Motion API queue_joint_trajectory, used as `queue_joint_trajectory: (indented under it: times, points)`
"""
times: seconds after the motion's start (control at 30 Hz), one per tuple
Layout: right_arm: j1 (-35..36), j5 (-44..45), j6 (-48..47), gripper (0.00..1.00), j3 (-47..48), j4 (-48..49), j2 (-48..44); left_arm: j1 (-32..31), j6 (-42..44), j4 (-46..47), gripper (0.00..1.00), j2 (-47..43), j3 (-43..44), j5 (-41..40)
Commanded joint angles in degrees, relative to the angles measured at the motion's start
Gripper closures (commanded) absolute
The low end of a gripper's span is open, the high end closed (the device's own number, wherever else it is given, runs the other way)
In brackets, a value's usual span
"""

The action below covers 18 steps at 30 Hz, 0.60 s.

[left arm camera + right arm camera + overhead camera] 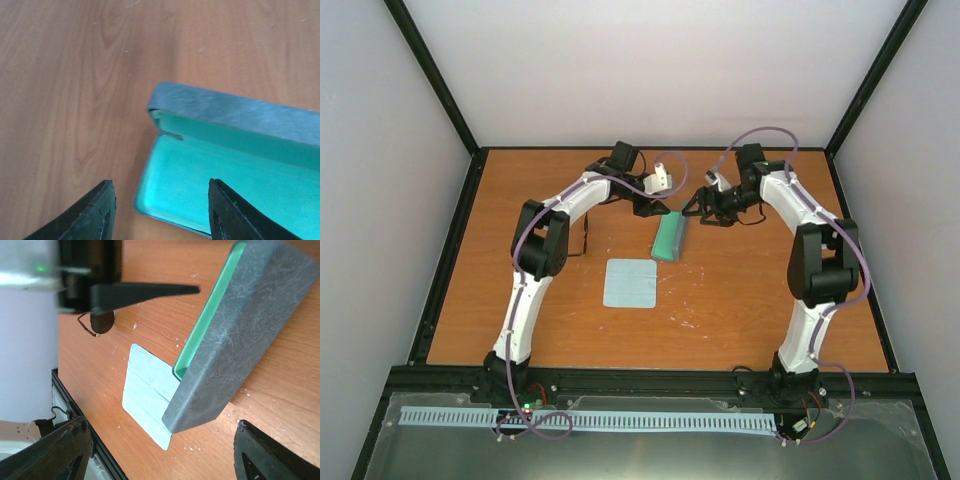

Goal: Organize the sunglasses
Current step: Adjust the sunglasses case at the center of the board.

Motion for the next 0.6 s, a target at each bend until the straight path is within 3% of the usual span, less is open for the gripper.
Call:
queue_joint_trajectory:
  times: [0.0,0.17,0.57]
  points:
    - [-1.55,2.75,0.29,0.24,-2.06,-1.71,-6.14,0.34,4.42,-0.78,0.5,4.51,7.21,-3.08]
    - [-3.67,2.28,-0.09,0.25,-5.34,-1.65,-9.69,0.07,7.34,-1.44,0.56,7.45,11.28,-4.04]
    - [-6.13,-0.72,-1.88,0.25,-8.31,-0.69,-9.22,-1.86,9.19,-2.16,0.59,9.25,11.22,-3.95]
